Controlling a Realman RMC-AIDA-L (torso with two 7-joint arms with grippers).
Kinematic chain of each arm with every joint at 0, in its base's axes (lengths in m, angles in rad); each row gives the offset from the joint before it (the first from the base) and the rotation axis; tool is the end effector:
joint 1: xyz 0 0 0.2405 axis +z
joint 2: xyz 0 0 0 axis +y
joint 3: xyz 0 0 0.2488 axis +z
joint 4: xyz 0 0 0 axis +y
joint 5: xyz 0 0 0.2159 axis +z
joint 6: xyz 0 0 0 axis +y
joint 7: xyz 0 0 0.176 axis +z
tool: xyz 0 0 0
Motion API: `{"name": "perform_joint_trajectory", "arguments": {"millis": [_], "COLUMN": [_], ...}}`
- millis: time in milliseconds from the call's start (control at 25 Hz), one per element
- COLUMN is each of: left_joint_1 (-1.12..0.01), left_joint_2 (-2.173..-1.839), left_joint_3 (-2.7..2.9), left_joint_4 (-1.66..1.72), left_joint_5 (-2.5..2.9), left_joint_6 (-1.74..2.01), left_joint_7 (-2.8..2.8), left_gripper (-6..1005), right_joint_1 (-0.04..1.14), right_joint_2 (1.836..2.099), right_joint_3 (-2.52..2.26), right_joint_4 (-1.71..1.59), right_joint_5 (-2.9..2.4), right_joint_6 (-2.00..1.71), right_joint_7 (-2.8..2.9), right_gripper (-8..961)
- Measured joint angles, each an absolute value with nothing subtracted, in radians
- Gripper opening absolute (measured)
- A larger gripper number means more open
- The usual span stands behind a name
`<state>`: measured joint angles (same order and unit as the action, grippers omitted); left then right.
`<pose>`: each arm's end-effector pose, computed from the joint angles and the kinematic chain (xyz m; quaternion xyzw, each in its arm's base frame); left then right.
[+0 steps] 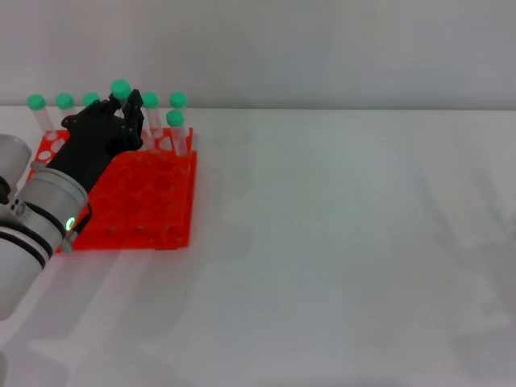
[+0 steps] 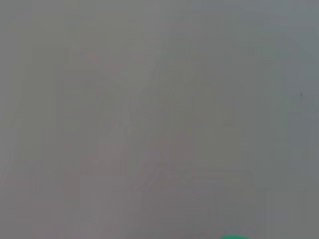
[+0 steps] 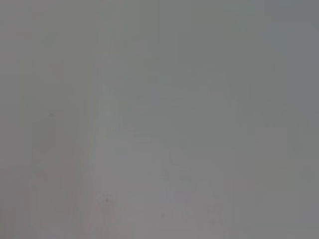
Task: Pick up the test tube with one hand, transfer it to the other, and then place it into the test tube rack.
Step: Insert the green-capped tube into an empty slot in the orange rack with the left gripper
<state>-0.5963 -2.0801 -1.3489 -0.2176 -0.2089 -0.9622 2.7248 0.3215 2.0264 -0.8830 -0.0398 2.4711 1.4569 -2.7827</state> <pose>-0.2577 0.4261 -0.0308 -0.7370 -0.2556 -0.3515 0.5176 0.3544 0.3099 0.0377 -0.6868 0.1942 0.3445 0.6099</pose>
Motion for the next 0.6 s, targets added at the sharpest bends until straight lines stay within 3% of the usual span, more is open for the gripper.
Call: {"name": "perform_joint_trajectory", "arguments": {"millis": [600], "left_joint_1": [-0.618], "left_joint_2": [-2.079], "left_joint_3": [-1.35], "left_joint_4": [-0.22], "left_joint_5": [-0.207], "left_joint_6": [-0.899], "left_joint_7": [2.778], "left_gripper": [278], "right_joint_1": [0.323], "right_joint_2": [2.026], "right_joint_3": [-0.882], "right_joint_4": [-0.036], "right_joint_5": [2.471], "right_joint_6": [1.453], "right_joint_7": [-2.783], "right_gripper": [875]}}
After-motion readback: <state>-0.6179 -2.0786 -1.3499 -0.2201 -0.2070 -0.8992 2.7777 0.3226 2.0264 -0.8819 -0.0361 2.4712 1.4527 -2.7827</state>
